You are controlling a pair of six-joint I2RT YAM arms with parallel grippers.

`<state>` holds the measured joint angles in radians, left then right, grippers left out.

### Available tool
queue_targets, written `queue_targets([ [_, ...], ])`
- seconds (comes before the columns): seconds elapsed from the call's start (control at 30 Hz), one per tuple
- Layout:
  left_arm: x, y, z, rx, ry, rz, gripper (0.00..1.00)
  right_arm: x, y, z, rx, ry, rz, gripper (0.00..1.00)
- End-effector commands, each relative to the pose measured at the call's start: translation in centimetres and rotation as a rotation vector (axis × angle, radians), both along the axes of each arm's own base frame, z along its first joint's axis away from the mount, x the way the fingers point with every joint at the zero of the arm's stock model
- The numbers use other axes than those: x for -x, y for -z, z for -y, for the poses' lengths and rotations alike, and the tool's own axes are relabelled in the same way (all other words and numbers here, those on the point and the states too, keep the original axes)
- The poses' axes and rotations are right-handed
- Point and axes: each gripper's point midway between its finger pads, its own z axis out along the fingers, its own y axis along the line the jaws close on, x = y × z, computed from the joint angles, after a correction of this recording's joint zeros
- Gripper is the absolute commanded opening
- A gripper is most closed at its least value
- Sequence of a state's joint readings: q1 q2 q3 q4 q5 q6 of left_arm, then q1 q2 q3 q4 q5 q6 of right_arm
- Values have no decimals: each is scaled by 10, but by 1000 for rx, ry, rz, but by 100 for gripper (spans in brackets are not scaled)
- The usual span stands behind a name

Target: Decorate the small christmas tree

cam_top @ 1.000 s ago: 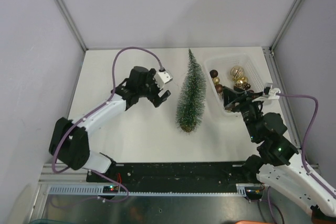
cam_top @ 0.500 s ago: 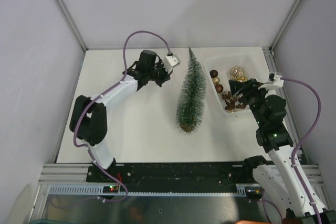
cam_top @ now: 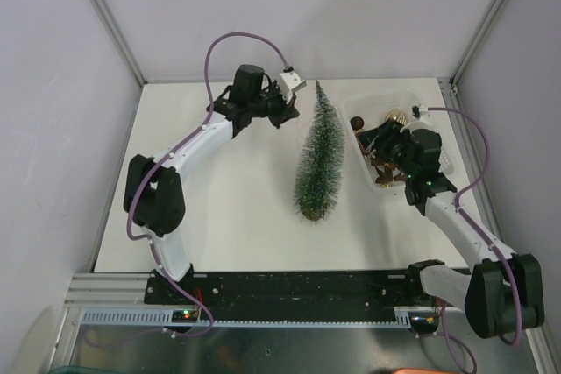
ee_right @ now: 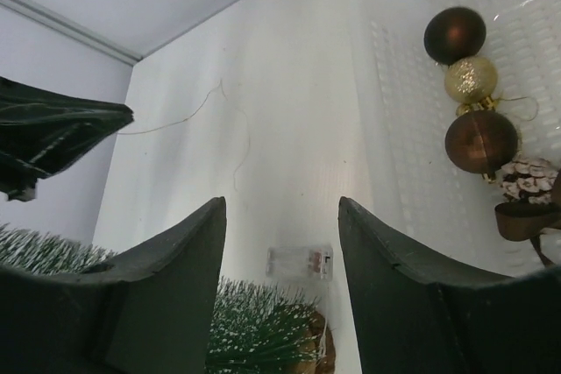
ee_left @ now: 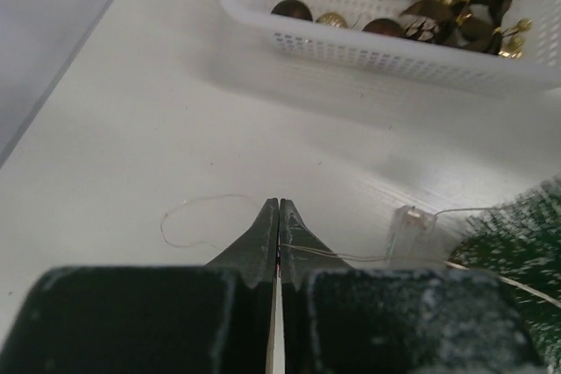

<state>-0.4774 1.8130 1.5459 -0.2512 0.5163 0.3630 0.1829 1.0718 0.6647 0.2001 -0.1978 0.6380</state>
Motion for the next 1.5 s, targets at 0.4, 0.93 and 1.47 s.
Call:
queue_targets([
  [0.4, 4, -54, 41, 183, 170, 30, 0, -75, -6, -61, -220, -130, -55, 63],
  [0.93, 11, -57, 42, 179, 221, 73, 0, -105, -11, -130, -677, -273, -145, 65],
  [1.47, 17, -59, 43, 204, 228, 38, 0, -121, -13, -161, -835, -260, -169, 57],
])
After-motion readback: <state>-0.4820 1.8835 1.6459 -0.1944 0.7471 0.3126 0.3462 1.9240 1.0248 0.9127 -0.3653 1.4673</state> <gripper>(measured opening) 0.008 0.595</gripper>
